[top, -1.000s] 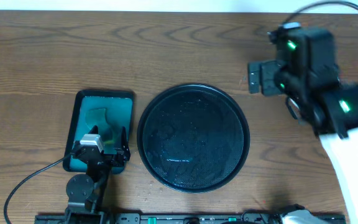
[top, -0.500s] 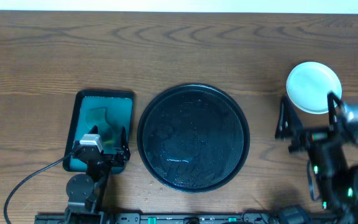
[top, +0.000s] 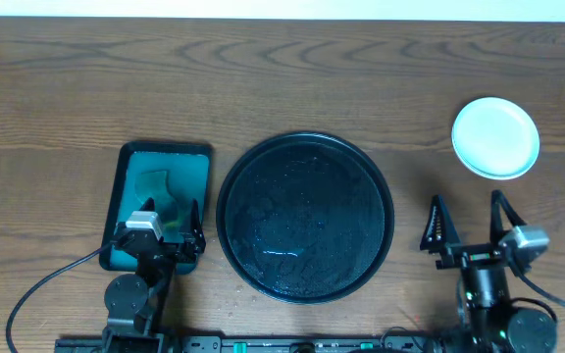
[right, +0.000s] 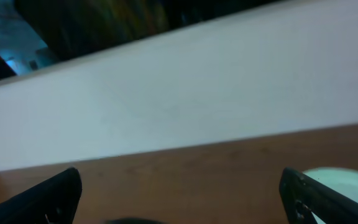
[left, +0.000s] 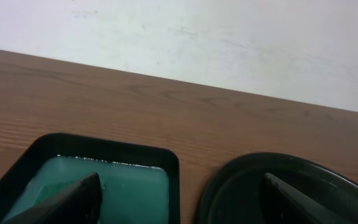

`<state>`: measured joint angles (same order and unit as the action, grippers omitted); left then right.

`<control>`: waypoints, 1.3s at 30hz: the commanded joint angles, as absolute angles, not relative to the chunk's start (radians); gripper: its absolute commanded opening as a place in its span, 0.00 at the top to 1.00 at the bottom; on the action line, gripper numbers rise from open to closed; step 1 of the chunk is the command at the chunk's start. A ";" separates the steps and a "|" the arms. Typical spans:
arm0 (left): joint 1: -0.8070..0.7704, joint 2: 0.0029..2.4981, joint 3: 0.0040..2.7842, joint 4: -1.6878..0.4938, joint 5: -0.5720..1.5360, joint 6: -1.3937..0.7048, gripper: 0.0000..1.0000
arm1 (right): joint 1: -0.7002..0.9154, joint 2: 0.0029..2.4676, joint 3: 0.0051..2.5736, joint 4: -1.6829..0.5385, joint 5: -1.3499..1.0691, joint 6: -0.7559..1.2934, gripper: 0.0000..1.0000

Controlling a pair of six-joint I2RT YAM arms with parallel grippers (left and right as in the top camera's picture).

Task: Clean dirty plates on tray and stack at the side

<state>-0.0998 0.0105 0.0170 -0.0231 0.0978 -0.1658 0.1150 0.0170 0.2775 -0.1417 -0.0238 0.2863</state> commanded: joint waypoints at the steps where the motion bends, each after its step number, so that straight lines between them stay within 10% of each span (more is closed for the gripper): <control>1: -0.095 0.004 0.004 -0.063 0.107 -0.178 0.19 | 0.104 0.005 0.222 -0.109 -0.059 0.322 0.01; 12: -0.095 0.004 0.004 -0.063 0.107 -0.178 0.19 | 0.104 0.005 0.004 0.139 -0.073 0.321 0.01; 39: -0.095 0.004 0.004 -0.063 0.107 -0.178 0.19 | 0.105 0.005 0.004 -0.063 -0.166 -0.069 0.01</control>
